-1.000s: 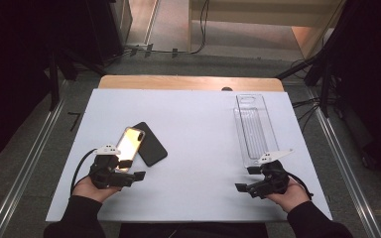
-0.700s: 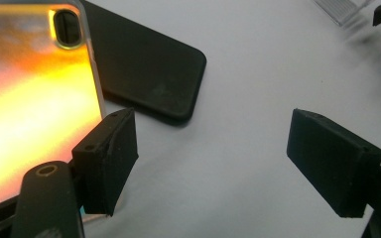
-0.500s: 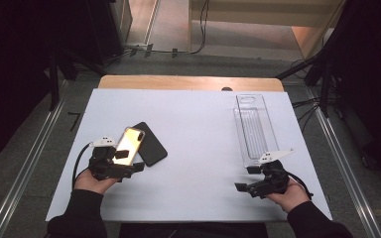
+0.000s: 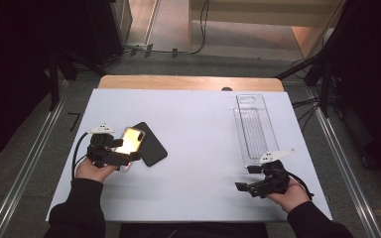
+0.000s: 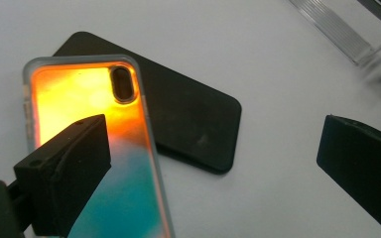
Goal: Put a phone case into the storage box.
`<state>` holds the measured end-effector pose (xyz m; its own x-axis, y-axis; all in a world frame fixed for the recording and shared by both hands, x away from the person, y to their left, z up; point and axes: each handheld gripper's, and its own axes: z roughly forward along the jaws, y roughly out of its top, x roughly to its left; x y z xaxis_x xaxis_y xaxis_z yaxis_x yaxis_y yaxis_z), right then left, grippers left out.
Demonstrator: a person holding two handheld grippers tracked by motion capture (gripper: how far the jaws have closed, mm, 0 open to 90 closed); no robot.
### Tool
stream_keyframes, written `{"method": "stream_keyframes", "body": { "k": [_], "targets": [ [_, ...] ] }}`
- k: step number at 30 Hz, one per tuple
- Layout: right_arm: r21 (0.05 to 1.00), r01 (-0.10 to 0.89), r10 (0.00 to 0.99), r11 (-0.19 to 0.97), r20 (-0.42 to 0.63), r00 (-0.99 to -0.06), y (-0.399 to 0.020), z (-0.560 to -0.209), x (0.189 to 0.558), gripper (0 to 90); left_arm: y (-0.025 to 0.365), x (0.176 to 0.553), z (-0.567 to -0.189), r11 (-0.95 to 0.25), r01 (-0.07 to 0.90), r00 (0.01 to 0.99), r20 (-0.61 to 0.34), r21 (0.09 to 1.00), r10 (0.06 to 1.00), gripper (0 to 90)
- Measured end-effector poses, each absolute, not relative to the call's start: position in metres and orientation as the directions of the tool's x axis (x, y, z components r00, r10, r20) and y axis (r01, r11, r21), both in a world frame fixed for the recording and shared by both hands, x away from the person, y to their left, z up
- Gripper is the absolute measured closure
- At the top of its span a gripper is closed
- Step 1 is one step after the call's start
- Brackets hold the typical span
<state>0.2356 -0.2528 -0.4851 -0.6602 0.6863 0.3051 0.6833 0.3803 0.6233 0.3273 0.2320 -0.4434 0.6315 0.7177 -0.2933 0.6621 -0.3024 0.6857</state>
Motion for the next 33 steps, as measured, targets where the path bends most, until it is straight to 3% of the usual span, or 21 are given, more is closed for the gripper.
{"method": "stream_keyframes", "body": {
  "k": [19, 33],
  "targets": [
    [0.625, 0.686, 0.693, 0.373, 0.304, -0.654, -0.253, -0.485, 0.236, 13.1, 0.246, 0.362, -0.455, -0.241, 0.704, 0.539, -0.281, 0.668, 0.794, 2.6],
    [0.623, 0.686, 0.692, 0.376, 0.304, -0.655, -0.253, -0.485, 0.236, 13.0, 0.243, 0.369, -0.466, -0.270, 0.710, 0.562, -0.291, 0.651, 0.774, 0.0]
  ]
}}
